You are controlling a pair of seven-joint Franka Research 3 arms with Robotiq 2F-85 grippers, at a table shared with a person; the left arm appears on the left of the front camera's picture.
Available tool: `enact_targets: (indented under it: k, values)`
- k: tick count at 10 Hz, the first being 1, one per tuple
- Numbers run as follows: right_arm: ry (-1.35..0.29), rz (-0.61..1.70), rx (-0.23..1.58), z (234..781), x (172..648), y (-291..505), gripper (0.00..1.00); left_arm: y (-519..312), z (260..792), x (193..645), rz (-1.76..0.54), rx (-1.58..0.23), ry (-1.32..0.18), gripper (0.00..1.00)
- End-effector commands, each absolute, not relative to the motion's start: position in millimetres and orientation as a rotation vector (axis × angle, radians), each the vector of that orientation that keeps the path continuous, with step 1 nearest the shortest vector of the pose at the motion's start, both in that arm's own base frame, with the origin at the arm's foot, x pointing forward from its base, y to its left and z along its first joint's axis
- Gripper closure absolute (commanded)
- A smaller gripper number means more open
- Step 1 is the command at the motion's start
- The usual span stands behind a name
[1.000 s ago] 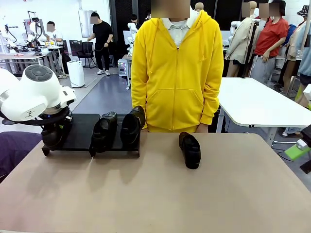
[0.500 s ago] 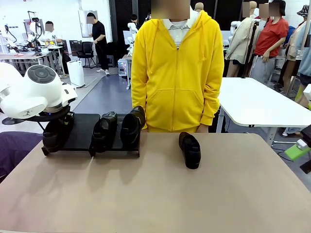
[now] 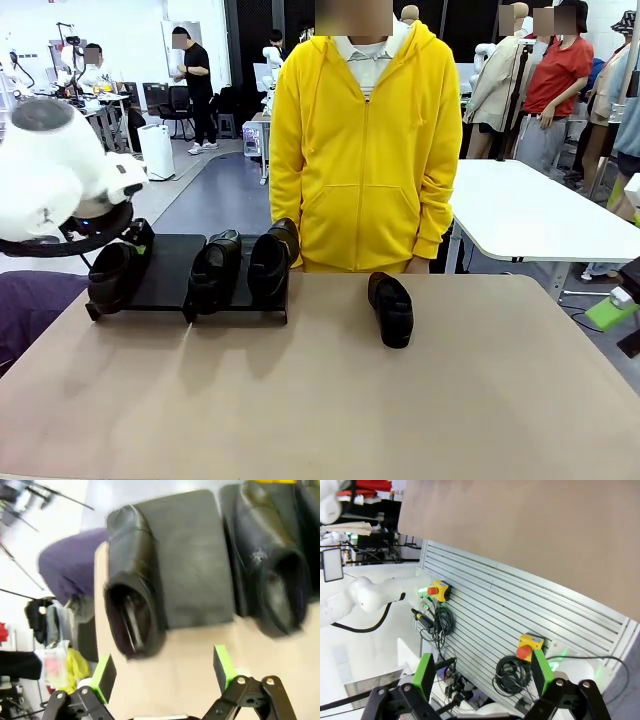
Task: Organize the shoes by placing them on the stand.
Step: Place the Shoe from the middle of the table onto the Shoes Stand.
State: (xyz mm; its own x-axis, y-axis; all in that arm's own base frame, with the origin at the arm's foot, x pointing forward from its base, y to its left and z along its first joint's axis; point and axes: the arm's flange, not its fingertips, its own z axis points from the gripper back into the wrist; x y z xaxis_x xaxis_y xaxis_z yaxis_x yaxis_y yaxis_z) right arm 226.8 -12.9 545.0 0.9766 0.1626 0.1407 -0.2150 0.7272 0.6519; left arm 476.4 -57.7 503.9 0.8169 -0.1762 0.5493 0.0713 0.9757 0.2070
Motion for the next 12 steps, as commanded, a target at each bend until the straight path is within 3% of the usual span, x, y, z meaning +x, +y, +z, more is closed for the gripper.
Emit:
enact_targets:
  k: [1, 3, 4, 5, 6, 10, 11, 12]
  values:
    - [-0.071, 0.21, 0.724, 547.5, 226.1, -14.6, 0.0, -32.2, 584.3, 407.1, -0.162, 0.085, -0.48, 0.0]
    - [-0.071, 0.21, 0.724, 547.5, 226.1, -14.6, 0.0, -4.7, 624.0, 352.7, -0.193, -0.107, -0.264, 0.0]
    - [-0.071, 0.21, 0.724, 547.5, 226.1, -14.6, 0.0, 9.5, 626.3, 333.9, -0.352, -0.281, -0.162, 0.0]
    - [-0.071, 0.21, 0.724, 547.5, 226.1, -14.6, 0.0, 19.6, 622.0, 316.5, -0.508, -0.509, -0.217, 0.0]
    - [-0.071, 0.21, 0.724, 547.5, 226.1, -14.6, 0.0, 23.2, 609.2, 301.7, -0.472, -0.617, -0.303, 0.0]
    - [-0.071, 0.21, 0.724, 547.5, 226.1, -14.6, 0.0, 12.4, 524.1, 258.4, -0.359, -0.712, -0.348, 0.0]
    - [-0.071, 0.21, 0.724, 547.5, 226.1, -14.6, 0.0, 10.8, 507.4, 269.7, -0.373, -0.676, -0.278, 0.0]
    - [-0.071, 0.21, 0.724, 547.5, 226.1, -14.6, 0.0, 22.2, 545.7, 273.3, -0.353, -0.695, -0.296, 0.0]
